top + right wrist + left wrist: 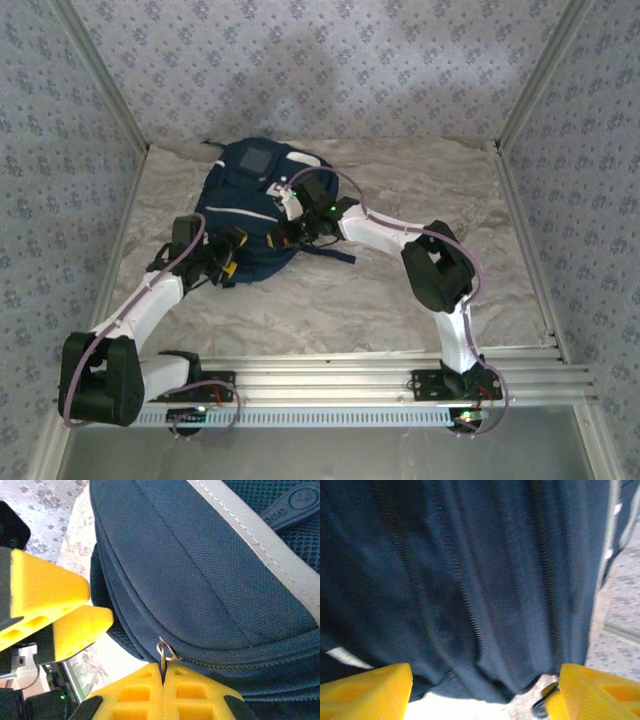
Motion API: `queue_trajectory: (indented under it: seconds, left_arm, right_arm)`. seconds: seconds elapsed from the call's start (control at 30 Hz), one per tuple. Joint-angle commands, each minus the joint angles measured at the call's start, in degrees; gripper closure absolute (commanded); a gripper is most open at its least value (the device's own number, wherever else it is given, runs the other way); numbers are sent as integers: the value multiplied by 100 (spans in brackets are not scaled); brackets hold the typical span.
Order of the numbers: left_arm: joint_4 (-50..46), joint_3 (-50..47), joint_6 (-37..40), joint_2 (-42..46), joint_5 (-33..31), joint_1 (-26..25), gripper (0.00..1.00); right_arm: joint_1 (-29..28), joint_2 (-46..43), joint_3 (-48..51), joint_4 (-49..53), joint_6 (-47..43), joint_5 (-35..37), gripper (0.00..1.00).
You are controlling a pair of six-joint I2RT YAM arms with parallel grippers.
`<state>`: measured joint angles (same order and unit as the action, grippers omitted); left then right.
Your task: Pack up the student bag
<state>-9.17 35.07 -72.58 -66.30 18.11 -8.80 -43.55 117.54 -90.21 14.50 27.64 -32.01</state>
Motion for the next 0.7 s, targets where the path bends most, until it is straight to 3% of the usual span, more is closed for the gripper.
queue_trajectory:
  seconds: [0.0, 0.07, 0.17, 0.47, 0.67]
  left_arm:
    - [750, -99, -616, -14, -330, -67, 24]
    - [1010, -131, -707, -183, -368, -119, 26]
    - [1347, -133, -739, -473, -375, -190, 38]
    - [1685, -259, -745, -683, -484, -211, 99]
    - [1391, -85, -479, -577, -454, -184, 100]
  right_arm:
    - [-115, 102, -354, -446, 306, -382, 100]
    - [-145, 126, -398, -499, 367, -446, 100]
    - [-147, 121, -368, -642, 493, -573, 100]
    - [-10, -47, -245, -376, 82, -754, 100]
    - [225, -189, -226, 1125, -1455, -532, 100]
